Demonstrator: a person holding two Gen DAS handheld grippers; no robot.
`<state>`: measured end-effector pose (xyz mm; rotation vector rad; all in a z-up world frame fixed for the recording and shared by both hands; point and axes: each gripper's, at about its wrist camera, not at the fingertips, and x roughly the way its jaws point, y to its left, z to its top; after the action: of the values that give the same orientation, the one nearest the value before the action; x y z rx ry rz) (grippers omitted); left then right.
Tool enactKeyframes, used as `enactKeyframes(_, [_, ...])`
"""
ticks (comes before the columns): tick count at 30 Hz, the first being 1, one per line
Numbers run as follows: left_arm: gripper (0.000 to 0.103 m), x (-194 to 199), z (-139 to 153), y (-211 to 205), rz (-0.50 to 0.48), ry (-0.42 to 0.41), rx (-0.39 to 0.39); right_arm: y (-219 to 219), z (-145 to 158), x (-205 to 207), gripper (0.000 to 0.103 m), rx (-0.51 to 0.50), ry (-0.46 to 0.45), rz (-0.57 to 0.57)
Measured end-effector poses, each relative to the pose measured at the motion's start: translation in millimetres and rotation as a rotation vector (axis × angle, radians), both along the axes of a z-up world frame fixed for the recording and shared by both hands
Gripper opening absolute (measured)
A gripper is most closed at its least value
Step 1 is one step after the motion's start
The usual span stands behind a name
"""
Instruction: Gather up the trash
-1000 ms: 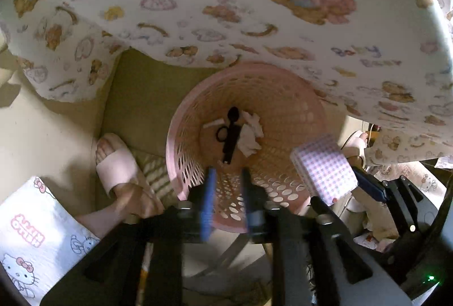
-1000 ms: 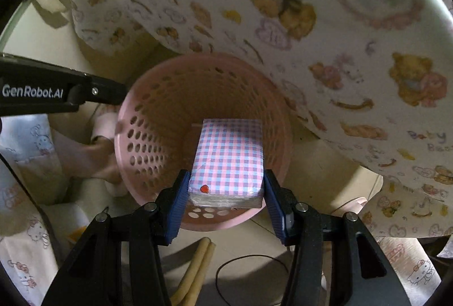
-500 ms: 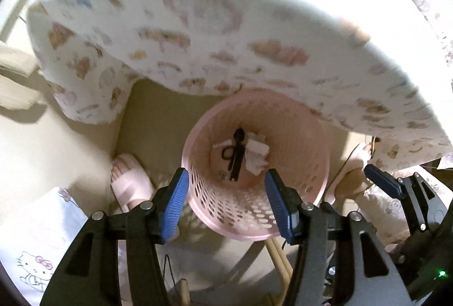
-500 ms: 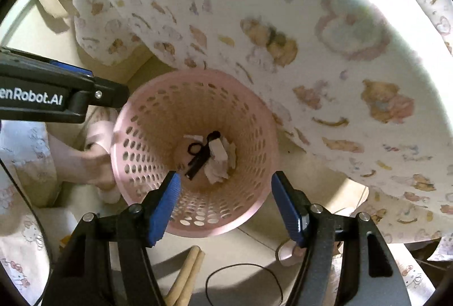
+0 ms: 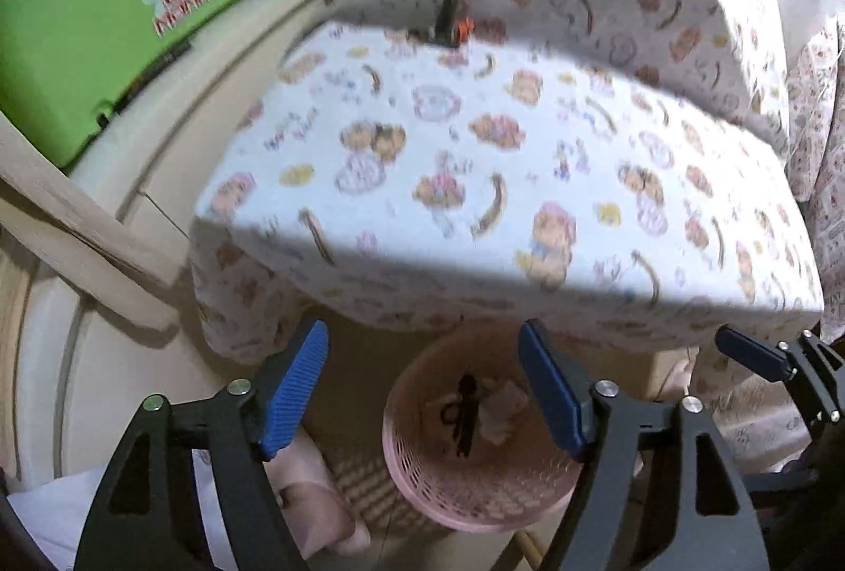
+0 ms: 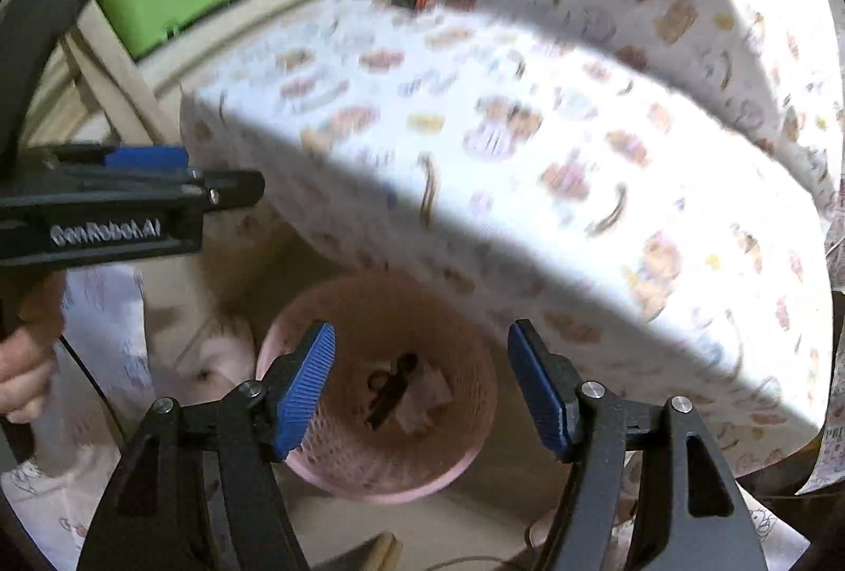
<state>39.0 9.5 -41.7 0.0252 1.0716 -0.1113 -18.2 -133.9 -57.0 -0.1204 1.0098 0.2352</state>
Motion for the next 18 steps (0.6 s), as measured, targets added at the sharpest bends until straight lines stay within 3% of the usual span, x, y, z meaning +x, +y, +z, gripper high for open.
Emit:
enactKeyframes(9, [0.094,2,30,6,0.022,-0.147,0.023,-17,34,10,0.072,0.033,-0.108,-0.067])
enactKeyframes(18, [0.101,24,61,8,0.016,-0.278,0.04,-19,65,37,0.072,-0.009,-0.209,-0.071])
